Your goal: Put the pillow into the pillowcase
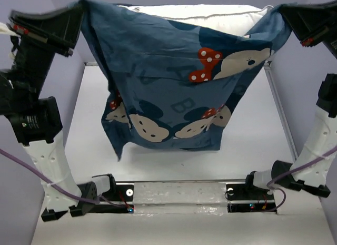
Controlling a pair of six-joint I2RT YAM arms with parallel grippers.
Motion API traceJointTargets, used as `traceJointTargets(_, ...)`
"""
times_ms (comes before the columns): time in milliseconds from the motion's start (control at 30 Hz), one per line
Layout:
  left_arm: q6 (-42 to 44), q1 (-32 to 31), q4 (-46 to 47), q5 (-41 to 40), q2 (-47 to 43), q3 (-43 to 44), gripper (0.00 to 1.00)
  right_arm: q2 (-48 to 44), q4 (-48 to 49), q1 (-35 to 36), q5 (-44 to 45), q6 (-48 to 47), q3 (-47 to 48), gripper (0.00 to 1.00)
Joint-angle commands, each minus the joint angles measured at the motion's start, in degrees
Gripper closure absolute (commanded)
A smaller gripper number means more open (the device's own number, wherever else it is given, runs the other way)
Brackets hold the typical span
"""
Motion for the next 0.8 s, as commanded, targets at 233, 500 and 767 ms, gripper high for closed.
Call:
traceJointTargets(233, -17.1, 2.5, 33.7, 2.2, -11.7, -27.5, 1.00, -8.7, 30.3, -4.8, -4.9, 16.8, -20.7, 1.00)
traceJointTargets(500, -15.4, 3.8, 22.7, 2.8, -3.9, -10.4, 1.00, -13.8, 21.4, -4.8, -2.1, 9.0, -15.0, 1.00)
traceJointTargets(767, -1.5, 1.1, 1.4, -9.1, -3.7, 13.3, 1.00, 4.9, 6.0, -6.3, 2.8, 12.8, 31.6, 1.00)
